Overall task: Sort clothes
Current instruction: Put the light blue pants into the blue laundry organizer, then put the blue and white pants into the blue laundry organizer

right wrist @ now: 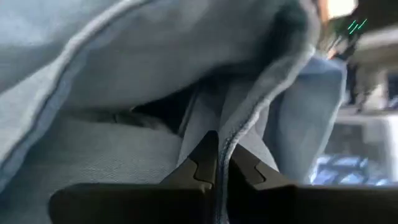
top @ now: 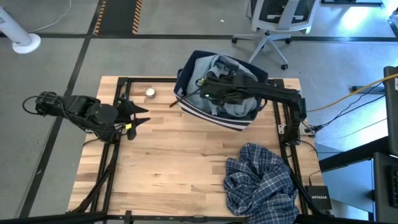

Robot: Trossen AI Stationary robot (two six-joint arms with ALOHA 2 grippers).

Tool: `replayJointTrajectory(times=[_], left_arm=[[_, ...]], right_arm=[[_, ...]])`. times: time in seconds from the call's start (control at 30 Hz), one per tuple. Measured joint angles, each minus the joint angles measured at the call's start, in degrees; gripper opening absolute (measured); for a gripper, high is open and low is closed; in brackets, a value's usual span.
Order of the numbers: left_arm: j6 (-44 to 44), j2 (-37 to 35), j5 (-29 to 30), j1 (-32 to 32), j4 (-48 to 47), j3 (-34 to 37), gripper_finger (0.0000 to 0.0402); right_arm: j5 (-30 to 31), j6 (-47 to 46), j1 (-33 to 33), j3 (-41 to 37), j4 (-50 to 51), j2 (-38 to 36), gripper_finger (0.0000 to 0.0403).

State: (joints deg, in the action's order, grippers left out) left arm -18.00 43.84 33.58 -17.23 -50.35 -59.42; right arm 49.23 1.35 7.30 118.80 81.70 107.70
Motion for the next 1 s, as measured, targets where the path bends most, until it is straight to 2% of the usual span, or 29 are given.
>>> replayJointTrajectory(times=[0.1,0.23,0.4,0.57,0.73,0.87,1.0], left_arm=[[0.02,0.77,-0.02,0.00,-0.02,0.00,0.0158],[0.19,1.69,-0.02,0.00,-0.04,-0.02,0.0158],[0.74,1.81,0.02,0.00,-0.04,-0.02,0.0158],[0.56,1.81,0.07,0.00,-0.04,-0.02,0.0158],[0.44,1.81,0.07,0.00,-0.06,-0.02,0.0158],[0.55,1.81,0.07,0.00,-0.06,-0.01,0.0158],[0.57,1.81,0.07,0.00,-0.10,-0.01,0.0158]], right_arm=[[-3.44,-4.93,2.16,-6.51,-2.00,0.67,0.0022],[-10.87,-5.88,3.87,-14.25,-9.02,0.71,0.0032],[-17.91,-5.77,4.84,-15.63,-12.90,0.77,0.0065],[-19.51,-5.47,4.74,-10.20,-9.89,0.79,0.0137],[-19.46,-4.10,4.26,0.29,-6.02,0.77,0.0207],[-21.36,-2.29,2.39,8.22,-5.36,0.68,0.0234],[-23.39,-0.30,-2.32,12.51,-5.32,0.68,0.0238]])
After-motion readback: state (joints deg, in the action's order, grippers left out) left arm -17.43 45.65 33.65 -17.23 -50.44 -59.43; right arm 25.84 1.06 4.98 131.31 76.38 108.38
